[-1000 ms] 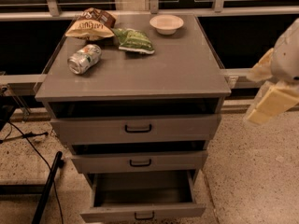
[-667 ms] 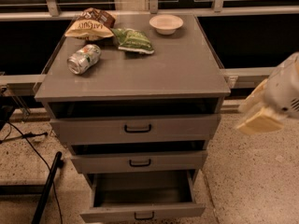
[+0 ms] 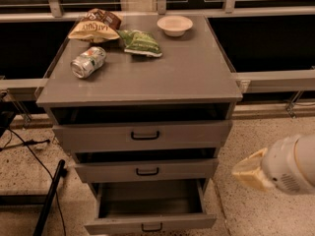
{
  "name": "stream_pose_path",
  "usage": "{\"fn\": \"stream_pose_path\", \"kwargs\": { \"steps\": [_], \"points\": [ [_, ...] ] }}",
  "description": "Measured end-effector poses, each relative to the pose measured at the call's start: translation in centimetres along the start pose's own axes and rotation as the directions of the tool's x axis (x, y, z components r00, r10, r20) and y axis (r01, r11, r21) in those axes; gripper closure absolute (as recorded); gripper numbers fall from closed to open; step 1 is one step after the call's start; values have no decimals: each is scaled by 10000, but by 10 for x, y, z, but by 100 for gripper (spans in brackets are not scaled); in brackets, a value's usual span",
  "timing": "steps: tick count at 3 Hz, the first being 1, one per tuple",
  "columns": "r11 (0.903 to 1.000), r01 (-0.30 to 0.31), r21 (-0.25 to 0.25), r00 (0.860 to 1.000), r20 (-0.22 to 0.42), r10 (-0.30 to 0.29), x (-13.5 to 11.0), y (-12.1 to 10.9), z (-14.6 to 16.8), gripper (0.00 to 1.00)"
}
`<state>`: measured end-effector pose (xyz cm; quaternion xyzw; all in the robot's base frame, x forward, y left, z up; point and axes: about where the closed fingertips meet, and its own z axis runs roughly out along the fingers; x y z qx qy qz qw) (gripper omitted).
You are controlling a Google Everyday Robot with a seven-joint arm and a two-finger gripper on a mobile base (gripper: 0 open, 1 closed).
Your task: Close bottom drawer
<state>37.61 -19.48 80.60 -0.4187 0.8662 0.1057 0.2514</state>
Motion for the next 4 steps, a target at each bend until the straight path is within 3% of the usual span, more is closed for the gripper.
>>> {"fn": "stream_pose_path", "kwargs": {
  "steps": [1,3,4],
  "points": [
    [9982,-528,280,9980,368,518,9,-1,15,100],
    [9959,-905,73,9953,338,902,18,7,31,100],
    [9716,-2350,-278,9689,733,2364,55,26,85,100]
  ]
}}
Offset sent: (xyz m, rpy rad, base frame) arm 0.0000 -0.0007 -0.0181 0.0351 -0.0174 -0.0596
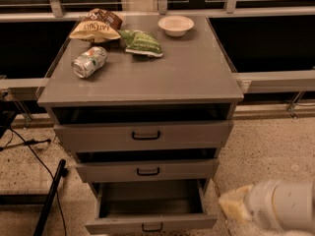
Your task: Close bottom drawer
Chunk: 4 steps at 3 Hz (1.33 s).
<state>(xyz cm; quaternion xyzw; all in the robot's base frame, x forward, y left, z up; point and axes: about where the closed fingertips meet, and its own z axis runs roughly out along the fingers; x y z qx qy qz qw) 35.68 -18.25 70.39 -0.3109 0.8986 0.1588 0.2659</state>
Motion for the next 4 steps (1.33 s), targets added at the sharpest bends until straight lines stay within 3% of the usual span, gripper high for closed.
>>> {"fn": "stream_pose_path", "kwargs": {
  "steps": [1,2,3,4],
  "points": [
    [9919,-1266,-65,9885,820,1267,34,5,43,100],
    [9725,-2325,-159,9487,2167,2304,48,3,81,100],
    [9731,-2289,-272,9068,3575,2233,44,2,99,100],
    [9697,-2430,-254,8845,4046,2322,69,2,103,100]
  ]
}}
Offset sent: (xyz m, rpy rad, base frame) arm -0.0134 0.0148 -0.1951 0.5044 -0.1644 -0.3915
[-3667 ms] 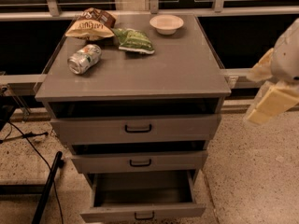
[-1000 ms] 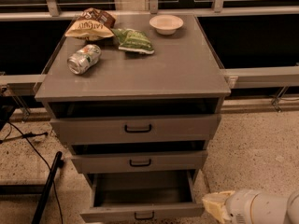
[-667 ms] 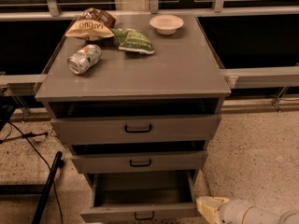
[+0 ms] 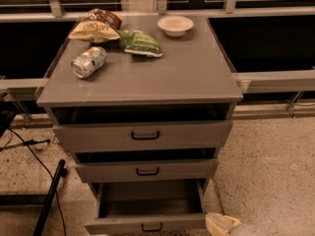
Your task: Close bottom drawer
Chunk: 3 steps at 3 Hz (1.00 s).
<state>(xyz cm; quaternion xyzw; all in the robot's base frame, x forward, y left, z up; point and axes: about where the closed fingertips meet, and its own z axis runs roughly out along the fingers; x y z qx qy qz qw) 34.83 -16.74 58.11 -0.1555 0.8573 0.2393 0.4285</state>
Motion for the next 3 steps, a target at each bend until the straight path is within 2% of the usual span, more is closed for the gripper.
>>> {"fn": "stream_pose_path", "kwargs": {
  "steps": [1,2,3],
  "points": [
    [9991,416,67,9991,74,-416,-8,8,1,100],
    [9870,1488,607,9862,642,-1526,11,-2,18,100],
    [9724,2062,1091,9667,1311,-2197,34,-16,36,100]
  ]
}}
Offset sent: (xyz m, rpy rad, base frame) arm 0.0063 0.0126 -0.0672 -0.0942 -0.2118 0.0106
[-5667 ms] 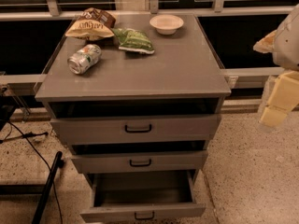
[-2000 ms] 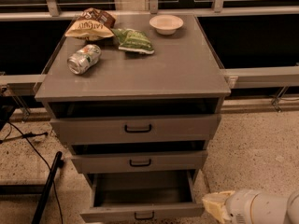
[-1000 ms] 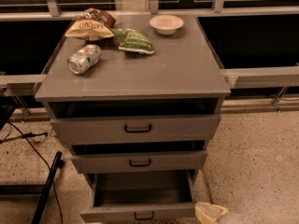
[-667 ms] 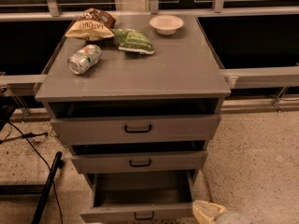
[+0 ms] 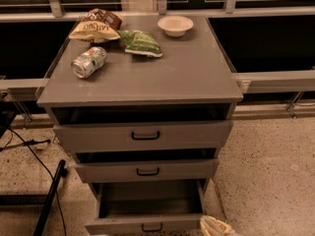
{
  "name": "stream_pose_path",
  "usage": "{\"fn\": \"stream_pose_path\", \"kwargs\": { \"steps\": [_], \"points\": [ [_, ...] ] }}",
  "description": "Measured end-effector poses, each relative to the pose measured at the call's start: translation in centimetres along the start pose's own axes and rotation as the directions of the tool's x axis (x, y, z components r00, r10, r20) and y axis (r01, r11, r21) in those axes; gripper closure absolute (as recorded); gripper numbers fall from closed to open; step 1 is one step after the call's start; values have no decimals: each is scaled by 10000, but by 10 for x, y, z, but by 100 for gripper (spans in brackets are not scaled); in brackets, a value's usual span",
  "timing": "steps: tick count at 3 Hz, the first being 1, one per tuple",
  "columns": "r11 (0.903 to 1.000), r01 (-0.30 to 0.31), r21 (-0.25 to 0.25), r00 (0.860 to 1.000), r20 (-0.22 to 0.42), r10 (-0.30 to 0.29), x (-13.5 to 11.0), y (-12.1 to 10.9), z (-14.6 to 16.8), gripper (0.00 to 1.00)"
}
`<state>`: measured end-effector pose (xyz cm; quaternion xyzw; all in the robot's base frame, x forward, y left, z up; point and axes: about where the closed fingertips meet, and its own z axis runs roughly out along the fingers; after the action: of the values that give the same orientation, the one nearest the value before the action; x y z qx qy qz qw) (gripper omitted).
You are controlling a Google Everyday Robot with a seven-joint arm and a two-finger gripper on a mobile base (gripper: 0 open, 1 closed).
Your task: Close bottom drawer
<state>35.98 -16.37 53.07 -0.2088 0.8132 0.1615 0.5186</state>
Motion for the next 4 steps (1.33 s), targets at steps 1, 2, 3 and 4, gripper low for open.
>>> {"fn": "stream_pose_path", "kwargs": {
  "steps": [1,2,3,4],
  "points": [
    [9997,63,222,9992,401,-72,40,-10,28,100],
    [9981,-553,260,9982,242,546,97,-11,67,100],
    [9929,-1088,474,9889,-966,1130,174,-7,104,100],
    [9930,-1086,474,9889,-966,1128,174,-7,104,100]
  ]
}}
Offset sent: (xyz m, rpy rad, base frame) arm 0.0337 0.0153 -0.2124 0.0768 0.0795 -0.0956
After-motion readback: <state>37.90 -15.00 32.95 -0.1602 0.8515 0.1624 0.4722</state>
